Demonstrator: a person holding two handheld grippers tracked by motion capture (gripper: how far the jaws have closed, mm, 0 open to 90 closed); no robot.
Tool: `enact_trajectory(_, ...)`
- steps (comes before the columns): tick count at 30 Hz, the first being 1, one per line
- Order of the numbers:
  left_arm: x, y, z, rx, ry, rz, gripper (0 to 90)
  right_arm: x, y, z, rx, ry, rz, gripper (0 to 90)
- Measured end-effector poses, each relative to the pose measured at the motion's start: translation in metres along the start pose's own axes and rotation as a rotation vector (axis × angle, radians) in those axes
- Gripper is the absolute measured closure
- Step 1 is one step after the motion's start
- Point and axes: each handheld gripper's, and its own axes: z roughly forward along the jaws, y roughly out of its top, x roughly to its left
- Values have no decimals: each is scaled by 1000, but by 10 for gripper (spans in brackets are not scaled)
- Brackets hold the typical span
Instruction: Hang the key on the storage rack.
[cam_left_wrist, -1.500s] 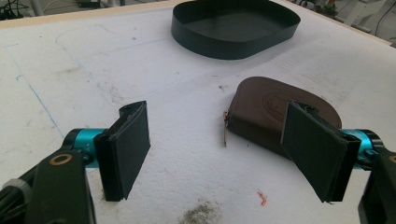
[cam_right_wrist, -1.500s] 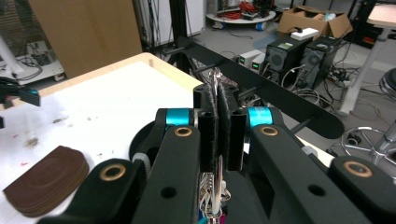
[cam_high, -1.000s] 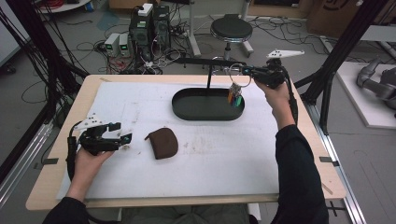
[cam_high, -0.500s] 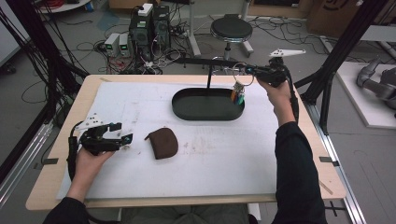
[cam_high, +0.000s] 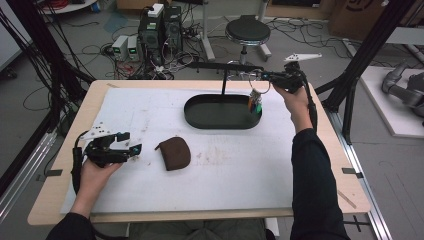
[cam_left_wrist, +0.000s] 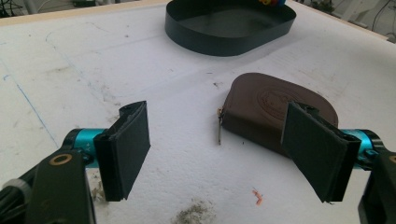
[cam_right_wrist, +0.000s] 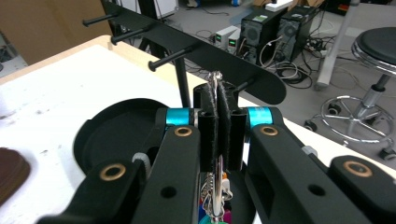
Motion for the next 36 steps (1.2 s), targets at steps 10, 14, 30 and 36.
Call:
enact_trajectory(10, -1, -1, -2, -4, 4, -1, 237, -3, -2, 3, 24, -52, 4, 877)
enact_trajectory(14, -1, -1, -1, -2, 1, 0, 237, -2, -2, 5, 23, -68, 13, 876)
enact_trajectory(30, 0, -1, -2, -5, -1, 0, 237, -2, -3, 8, 34, -81, 17, 853)
enact_trajectory(36, -1, -1, -1, -2, 0, 3, 237, -4, -4, 4, 29, -86, 25, 845)
